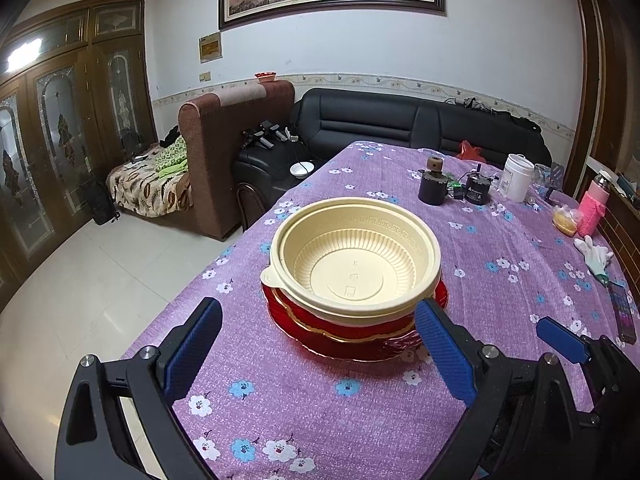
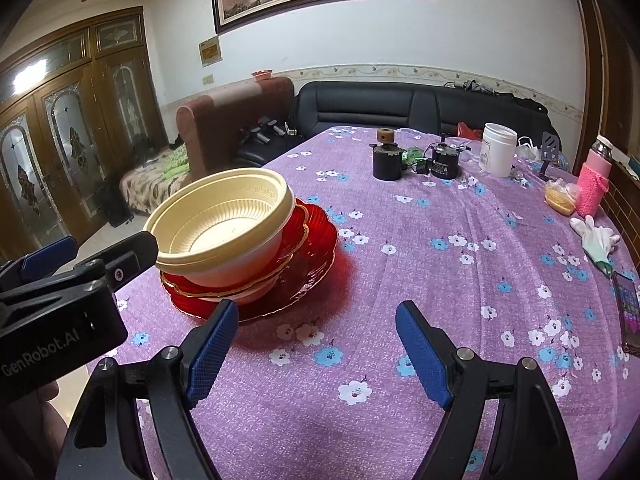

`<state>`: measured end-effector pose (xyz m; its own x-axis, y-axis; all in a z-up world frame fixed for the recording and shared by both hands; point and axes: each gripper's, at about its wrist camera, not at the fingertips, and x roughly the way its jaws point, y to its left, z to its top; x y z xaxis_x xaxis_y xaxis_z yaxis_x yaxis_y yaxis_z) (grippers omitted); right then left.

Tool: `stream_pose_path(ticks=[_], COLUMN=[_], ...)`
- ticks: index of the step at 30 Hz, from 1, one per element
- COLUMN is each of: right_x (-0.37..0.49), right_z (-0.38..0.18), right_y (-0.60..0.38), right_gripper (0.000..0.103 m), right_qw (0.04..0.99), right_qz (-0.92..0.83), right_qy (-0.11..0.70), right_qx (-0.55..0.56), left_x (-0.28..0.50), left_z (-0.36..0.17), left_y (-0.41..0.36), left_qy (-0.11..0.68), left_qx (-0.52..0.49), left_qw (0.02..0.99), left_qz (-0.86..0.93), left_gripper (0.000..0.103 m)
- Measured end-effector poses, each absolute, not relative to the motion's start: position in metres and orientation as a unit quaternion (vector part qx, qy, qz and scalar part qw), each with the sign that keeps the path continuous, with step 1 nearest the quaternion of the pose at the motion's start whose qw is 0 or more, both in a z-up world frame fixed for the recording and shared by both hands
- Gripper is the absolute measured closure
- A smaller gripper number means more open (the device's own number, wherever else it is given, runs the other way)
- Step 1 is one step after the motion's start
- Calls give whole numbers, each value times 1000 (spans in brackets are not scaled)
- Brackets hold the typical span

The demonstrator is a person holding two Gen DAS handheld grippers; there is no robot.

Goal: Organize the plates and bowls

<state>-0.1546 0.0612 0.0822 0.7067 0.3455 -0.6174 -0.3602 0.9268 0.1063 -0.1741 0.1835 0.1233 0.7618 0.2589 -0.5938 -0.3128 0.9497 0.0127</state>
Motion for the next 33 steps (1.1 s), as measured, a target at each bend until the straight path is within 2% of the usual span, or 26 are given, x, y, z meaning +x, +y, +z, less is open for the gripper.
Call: stream_pose_path(ticks=[33], right_x=[-160], right_z=[78], right_y=[78], right_gripper=[18], right_qw=[920], right_qz=[199], right_qy=[336], right_qx=[-25], left_x=[-176], left_z=[115], left_y=[193], left_qy=[306], left_qx=[-55], left_qw=[938], left_qz=[155], left_gripper=[6])
